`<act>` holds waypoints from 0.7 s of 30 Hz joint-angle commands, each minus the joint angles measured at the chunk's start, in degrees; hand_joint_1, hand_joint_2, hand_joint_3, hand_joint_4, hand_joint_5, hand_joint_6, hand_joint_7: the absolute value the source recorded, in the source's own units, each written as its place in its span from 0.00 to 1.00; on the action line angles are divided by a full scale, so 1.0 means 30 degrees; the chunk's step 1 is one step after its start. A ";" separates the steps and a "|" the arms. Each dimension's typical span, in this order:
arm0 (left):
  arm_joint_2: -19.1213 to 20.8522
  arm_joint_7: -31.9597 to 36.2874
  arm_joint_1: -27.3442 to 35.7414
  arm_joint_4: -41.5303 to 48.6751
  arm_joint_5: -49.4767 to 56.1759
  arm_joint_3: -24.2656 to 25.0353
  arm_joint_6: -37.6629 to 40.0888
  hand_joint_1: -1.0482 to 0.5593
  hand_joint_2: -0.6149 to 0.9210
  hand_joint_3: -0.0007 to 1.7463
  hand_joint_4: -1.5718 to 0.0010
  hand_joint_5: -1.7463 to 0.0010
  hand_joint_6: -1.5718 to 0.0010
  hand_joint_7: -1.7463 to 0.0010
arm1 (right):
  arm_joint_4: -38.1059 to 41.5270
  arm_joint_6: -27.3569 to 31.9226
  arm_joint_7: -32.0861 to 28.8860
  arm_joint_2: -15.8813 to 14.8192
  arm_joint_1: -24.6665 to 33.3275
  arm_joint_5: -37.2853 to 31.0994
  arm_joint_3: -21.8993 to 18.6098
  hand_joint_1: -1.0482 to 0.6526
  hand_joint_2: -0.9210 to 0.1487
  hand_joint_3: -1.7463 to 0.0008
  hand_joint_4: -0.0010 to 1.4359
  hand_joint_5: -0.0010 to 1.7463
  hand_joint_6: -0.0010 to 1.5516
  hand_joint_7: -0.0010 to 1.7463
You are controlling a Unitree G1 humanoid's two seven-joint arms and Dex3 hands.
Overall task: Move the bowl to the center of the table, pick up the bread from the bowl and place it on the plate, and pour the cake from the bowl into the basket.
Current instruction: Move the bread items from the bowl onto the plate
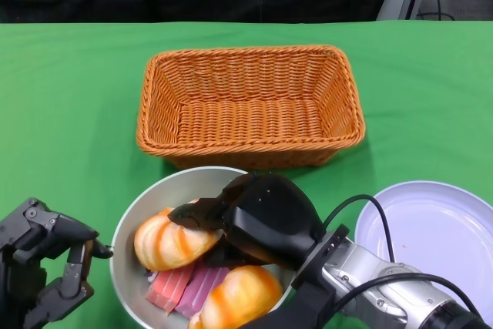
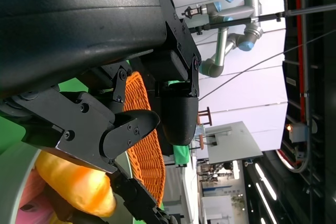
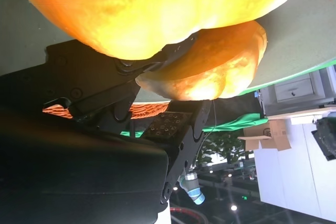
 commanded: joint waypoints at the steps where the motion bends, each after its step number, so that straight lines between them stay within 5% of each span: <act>1: 0.0199 0.0131 0.0124 -0.0310 -0.0143 0.0043 0.0120 0.59 0.78 0.57 0.49 0.17 0.49 0.31 | -0.0049 -0.0284 -0.0064 -0.0162 -0.0333 0.0233 0.0064 0.36 0.03 1.00 0.66 0.24 0.52 0.00; 3: 0.0210 0.0221 0.0142 -0.0367 -0.0071 0.0053 0.0161 0.59 0.77 0.56 0.49 0.17 0.49 0.31 | -0.0110 -0.0219 -0.0052 -0.0069 -0.0289 0.0178 0.0120 0.36 0.03 1.00 0.61 0.33 0.53 0.00; 14: 0.0197 0.0173 0.0151 -0.0602 -0.0529 -0.0070 0.0478 0.60 0.80 0.53 0.48 0.19 0.47 0.35 | 0.0802 -0.0157 -0.1226 0.0628 -0.0641 -0.0054 0.0658 0.40 0.03 1.00 0.56 0.51 0.66 0.04; 18: 0.0369 0.0824 -0.0254 -0.1145 0.0160 -0.0011 0.1167 0.58 0.83 0.49 0.49 0.20 0.46 0.39 | 0.2028 -0.1368 -0.1757 0.0801 -0.1561 0.0863 0.0247 0.43 0.02 1.00 0.52 0.76 0.72 0.07; 21: 0.0407 0.0679 -0.0348 -0.1559 -0.0408 -0.0143 0.2047 0.58 0.83 0.46 0.48 0.21 0.45 0.40 | 0.2028 -0.1514 -0.0927 0.0633 -0.1743 0.1403 0.0003 0.42 0.01 1.00 0.54 0.67 0.71 0.07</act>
